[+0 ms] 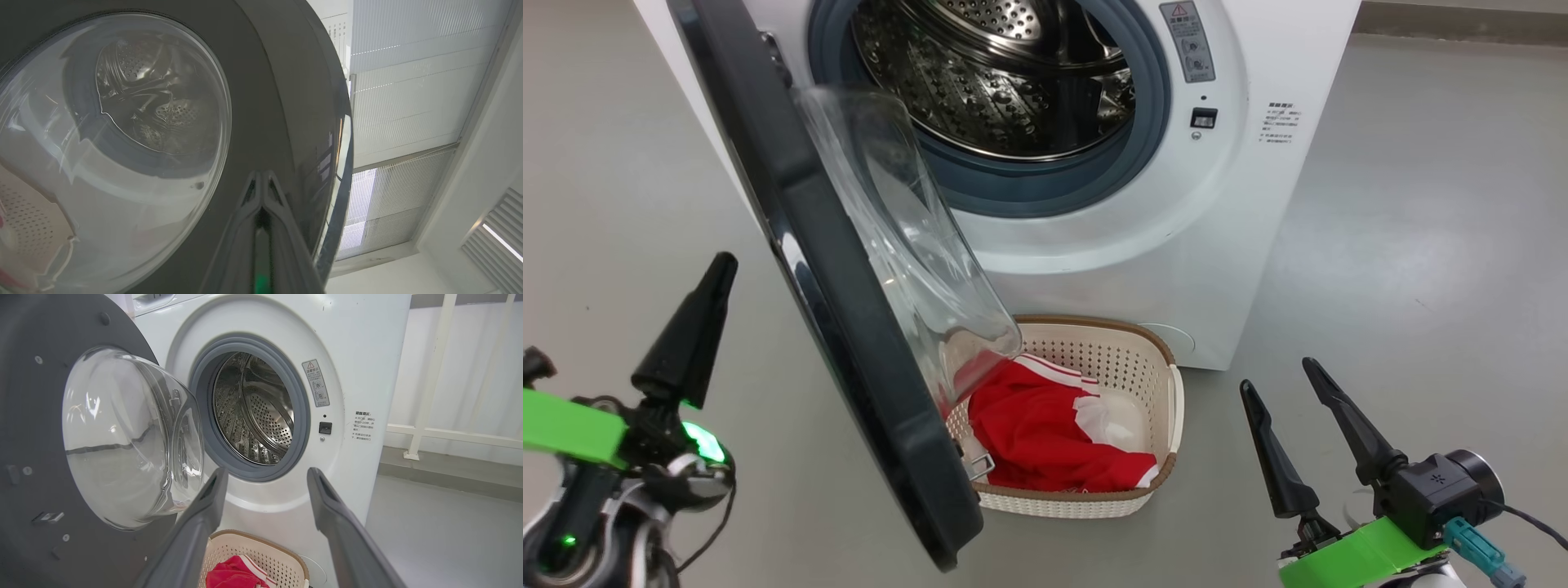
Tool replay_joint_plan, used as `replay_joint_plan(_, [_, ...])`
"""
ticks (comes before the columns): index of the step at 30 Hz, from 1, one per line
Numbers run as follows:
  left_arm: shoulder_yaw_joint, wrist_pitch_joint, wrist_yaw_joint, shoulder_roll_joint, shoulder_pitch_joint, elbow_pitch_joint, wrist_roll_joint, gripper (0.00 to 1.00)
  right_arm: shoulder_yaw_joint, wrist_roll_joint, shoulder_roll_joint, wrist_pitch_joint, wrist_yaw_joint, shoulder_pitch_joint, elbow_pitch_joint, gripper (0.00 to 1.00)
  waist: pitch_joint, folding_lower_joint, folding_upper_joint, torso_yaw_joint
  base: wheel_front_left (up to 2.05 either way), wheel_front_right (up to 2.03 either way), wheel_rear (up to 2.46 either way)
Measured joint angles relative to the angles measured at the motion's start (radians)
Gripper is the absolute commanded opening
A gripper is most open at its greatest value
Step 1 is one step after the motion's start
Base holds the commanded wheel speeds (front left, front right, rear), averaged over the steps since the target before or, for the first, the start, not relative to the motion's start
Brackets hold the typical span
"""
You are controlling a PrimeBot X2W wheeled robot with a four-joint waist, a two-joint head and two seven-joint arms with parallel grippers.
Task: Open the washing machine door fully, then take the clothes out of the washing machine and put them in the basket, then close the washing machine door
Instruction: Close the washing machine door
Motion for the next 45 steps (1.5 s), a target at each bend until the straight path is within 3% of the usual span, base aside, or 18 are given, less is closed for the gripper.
replay_joint_plan(5, [0.006, 0.077, 0.066, 0.040, 0.000, -0.045, -0.042, 0.00, 0.000, 0.000, 0.000, 0.000, 0.000, 0.000, 0.001, 1.00, 0.003, 0.0000, 0.0000, -0.009, 0.00, 0.00, 0.00])
replay_joint_plan(10, [-0.024, 0.140, 0.085, 0.042, 0.007, -0.091, -0.072, 0.00, 0.000, 0.002, 0.000, 0.000, 0.000, 0.000, 0.003, 1.00, 0.002, 0.0000, 0.0000, -0.013, 0.00, 0.00, 0.00])
replay_joint_plan(21, [-0.055, 0.152, 0.091, 0.026, 0.033, -0.121, -0.086, 0.00, 0.014, 0.012, 0.000, 0.000, 0.000, 0.000, 0.003, 1.00, 0.004, 0.0000, 0.0000, -0.027, 0.00, 0.00, 0.00])
replay_joint_plan(45, [-0.113, 0.076, -0.040, -0.036, -0.045, 0.067, -0.099, 0.00, 0.008, 0.007, -0.001, 0.000, 0.000, -0.004, 0.021, 1.00, 0.021, 0.0000, 0.0000, -0.122, 0.00, 0.00, 0.00])
